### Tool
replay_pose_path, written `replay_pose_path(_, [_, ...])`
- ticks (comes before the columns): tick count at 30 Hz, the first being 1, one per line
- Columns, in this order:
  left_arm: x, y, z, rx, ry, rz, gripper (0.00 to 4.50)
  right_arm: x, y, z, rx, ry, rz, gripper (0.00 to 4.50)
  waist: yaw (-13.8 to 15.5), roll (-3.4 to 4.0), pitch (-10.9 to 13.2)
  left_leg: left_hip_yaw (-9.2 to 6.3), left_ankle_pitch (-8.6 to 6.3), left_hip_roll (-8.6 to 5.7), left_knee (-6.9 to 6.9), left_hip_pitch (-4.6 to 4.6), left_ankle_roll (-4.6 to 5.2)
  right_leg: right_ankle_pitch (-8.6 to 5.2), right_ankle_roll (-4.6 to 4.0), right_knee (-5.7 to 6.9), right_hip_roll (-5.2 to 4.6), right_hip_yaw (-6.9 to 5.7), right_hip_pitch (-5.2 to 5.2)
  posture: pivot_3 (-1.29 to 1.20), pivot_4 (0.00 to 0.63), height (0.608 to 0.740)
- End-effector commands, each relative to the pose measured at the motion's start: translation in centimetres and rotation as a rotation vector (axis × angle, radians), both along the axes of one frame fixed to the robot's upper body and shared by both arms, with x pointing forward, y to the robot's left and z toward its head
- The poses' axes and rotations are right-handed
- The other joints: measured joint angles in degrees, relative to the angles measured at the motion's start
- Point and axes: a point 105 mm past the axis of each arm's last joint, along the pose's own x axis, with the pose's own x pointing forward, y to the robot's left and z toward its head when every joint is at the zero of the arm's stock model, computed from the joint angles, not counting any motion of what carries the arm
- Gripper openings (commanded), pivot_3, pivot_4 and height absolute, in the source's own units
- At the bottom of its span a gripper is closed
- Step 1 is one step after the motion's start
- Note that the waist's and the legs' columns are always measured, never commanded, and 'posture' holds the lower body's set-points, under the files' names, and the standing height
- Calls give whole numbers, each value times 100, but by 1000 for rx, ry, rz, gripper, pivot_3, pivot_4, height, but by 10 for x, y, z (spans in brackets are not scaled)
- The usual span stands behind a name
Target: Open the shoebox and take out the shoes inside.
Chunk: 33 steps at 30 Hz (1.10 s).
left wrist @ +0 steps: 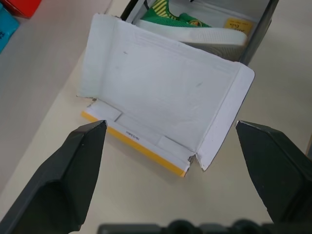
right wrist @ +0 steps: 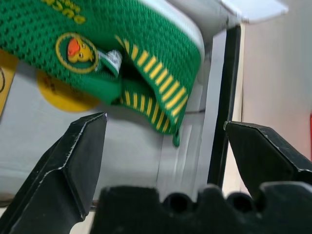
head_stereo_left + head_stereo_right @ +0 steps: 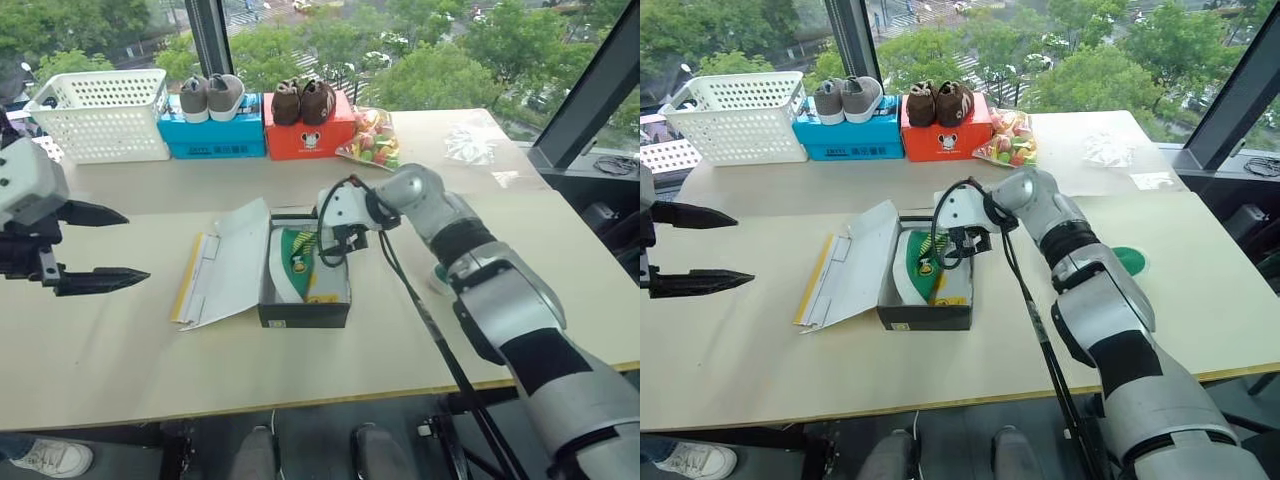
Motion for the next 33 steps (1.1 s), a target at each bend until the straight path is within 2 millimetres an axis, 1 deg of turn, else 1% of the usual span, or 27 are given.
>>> replay_pose_path(1, [-3,-1,11,3,-49,0,4500,2,7,11,8,-60,12,4480,-4,0,0,0,0,0,0,0,0,0,0,0,0,0,0,0,150,740])
replay_pose_path(6, [0,-1,14,3,-77,7,4500,6,15,6,1,-90,-15,4480,-43,0,0,-1,0,0,-1,1,0,0,-1,1,0,0,0,0,150,740])
replay_pose_path(12, [2,-1,14,8,-79,6,4500,5,27,-7,-6,-68,-27,4480,-45,0,0,-1,0,0,-2,1,0,1,-1,0,0,0,0,0,150,740])
replay_pose_path(14, [2,-1,14,10,-80,6,4500,4,30,-9,-4,-55,-28,3975,-46,0,0,-1,0,0,-2,1,0,0,-1,1,1,0,0,0,150,740])
replay_pose_path(15, [2,-1,14,11,-81,7,4500,4,31,-10,-3,-49,-28,3824,-46,0,0,-1,0,0,-3,1,0,1,-1,0,1,0,0,0,150,740])
replay_pose_path(17, [2,0,14,12,-83,8,4500,3,32,-11,-4,-39,-24,3101,-52,0,0,-1,0,0,-2,2,0,1,-1,1,1,0,0,0,150,740])
replay_pose_path(18, [2,0,15,13,-85,10,4500,2,33,-11,-4,-33,-22,2866,-57,0,0,-1,0,0,-2,2,0,1,-1,1,1,0,0,0,150,740])
replay_pose_path(19, [2,0,15,13,-86,10,4500,2,33,-11,-3,-27,-22,2396,-59,0,0,-1,0,0,-2,3,0,1,-1,2,1,0,0,0,150,740])
replay_pose_path(20, [2,0,15,14,-88,10,4500,1,34,-11,-3,-23,-20,2026,-60,0,0,-1,0,0,-3,4,0,1,-1,3,1,0,0,0,150,740])
replay_pose_path(21, [2,1,15,14,-89,11,4500,1,34,-11,-2,-20,-19,1785,-61,0,0,-1,0,0,-3,4,0,1,-2,3,1,1,-1,0,150,740])
replay_pose_path(22, [3,0,16,14,-90,10,4500,1,34,-11,-2,-19,-18,1355,-60,0,0,-1,0,1,-4,4,0,1,-2,3,2,1,-1,0,150,740])
replay_pose_path(25, [3,0,16,15,-93,9,4500,0,35,-10,-1,-18,-15,314,-58,0,0,-1,0,1,-5,4,0,1,-1,1,2,1,-1,0,150,740])
replay_pose_path(26, [3,0,16,14,-94,8,4500,0,35,-9,1,-19,-14,39,-57,0,0,-1,0,0,-6,3,0,1,-1,1,1,1,-1,0,150,740])
replay_pose_path(33, [5,-2,16,11,-101,-1,4500,-1,41,2,44,-48,5,15,-59,0,0,-1,0,1,-6,4,0,1,-1,2,2,1,-1,0,150,740])
